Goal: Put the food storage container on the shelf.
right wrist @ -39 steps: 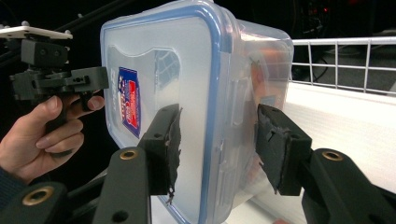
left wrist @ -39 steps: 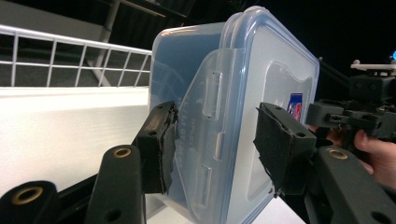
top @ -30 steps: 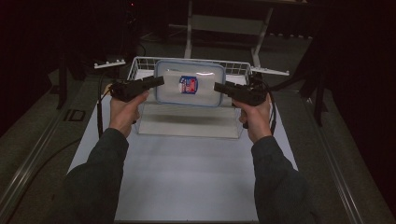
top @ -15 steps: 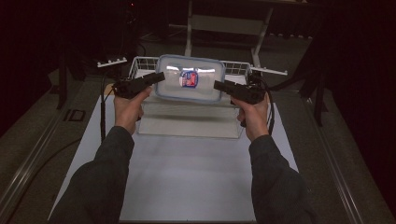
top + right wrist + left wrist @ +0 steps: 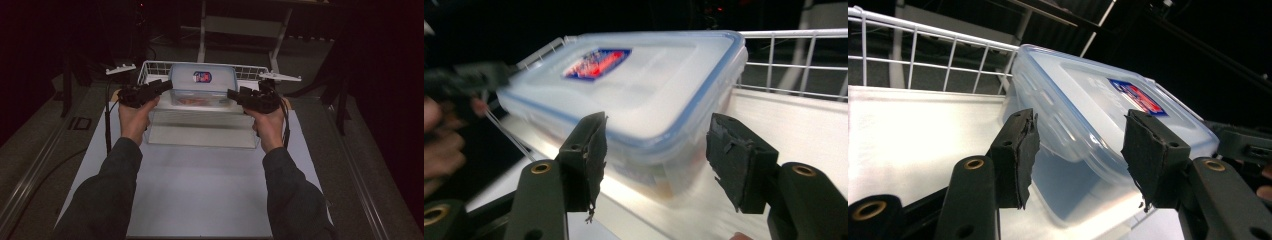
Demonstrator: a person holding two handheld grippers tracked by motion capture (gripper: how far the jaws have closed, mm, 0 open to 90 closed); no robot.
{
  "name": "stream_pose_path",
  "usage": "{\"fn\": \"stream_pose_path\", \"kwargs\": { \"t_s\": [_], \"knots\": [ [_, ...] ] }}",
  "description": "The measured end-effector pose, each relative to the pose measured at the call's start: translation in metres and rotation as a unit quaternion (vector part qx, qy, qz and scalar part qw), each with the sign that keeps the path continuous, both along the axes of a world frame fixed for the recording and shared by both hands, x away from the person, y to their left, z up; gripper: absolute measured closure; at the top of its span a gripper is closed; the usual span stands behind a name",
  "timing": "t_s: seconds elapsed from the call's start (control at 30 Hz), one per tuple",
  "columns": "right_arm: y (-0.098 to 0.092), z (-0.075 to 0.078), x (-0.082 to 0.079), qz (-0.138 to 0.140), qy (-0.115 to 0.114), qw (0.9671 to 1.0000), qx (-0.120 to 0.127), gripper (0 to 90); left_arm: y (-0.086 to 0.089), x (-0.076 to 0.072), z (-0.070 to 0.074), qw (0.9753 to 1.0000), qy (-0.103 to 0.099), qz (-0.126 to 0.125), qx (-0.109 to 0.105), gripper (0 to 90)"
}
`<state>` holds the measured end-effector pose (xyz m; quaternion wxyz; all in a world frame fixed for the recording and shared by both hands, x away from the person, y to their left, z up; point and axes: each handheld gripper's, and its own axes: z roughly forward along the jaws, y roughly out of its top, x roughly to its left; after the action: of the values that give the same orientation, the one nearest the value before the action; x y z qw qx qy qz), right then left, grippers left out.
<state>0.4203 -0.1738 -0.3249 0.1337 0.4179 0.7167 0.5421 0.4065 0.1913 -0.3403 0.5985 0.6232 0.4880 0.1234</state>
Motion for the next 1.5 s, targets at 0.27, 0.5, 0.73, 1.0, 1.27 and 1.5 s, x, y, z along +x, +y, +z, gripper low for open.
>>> {"fn": "stream_pose_path", "kwargs": {
  "t_s": [0.27, 0.5, 0.73, 1.0, 1.27, 1.5],
  "knots": [
    [0.001, 0.006, -0.023, 0.031, -0.028, 0.9945, -0.096, 41.2, 0.001, -0.025, 0.010, 0.9965, -0.015, -0.018, 0.081, 43.3],
    [-0.006, 0.003, -0.047, 0.060, -0.031, 0.9887, -0.134, 40.9, 0.008, -0.058, 0.008, 0.9927, -0.031, -0.030, 0.113, 44.1],
    [-0.009, -0.015, -0.079, 0.101, -0.027, 0.9842, -0.143, 39.8, 0.014, -0.097, -0.011, 0.9869, -0.050, -0.040, 0.148, 43.0],
    [-0.016, -0.041, -0.110, 0.112, -0.027, 0.9785, -0.171, 34.9, 0.017, -0.128, -0.042, 0.9845, -0.042, -0.051, 0.163, 39.8],
    [-0.039, -0.073, -0.140, 0.098, -0.021, 0.9815, -0.163, 31.1, 0.023, -0.153, -0.060, 0.9803, -0.033, -0.053, 0.188, 37.6],
    [-0.061, -0.093, -0.156, 0.079, -0.014, 0.9842, -0.158, 29.0, 0.030, -0.178, -0.085, 0.9759, -0.037, -0.048, 0.210, 35.4]
  ]
}}
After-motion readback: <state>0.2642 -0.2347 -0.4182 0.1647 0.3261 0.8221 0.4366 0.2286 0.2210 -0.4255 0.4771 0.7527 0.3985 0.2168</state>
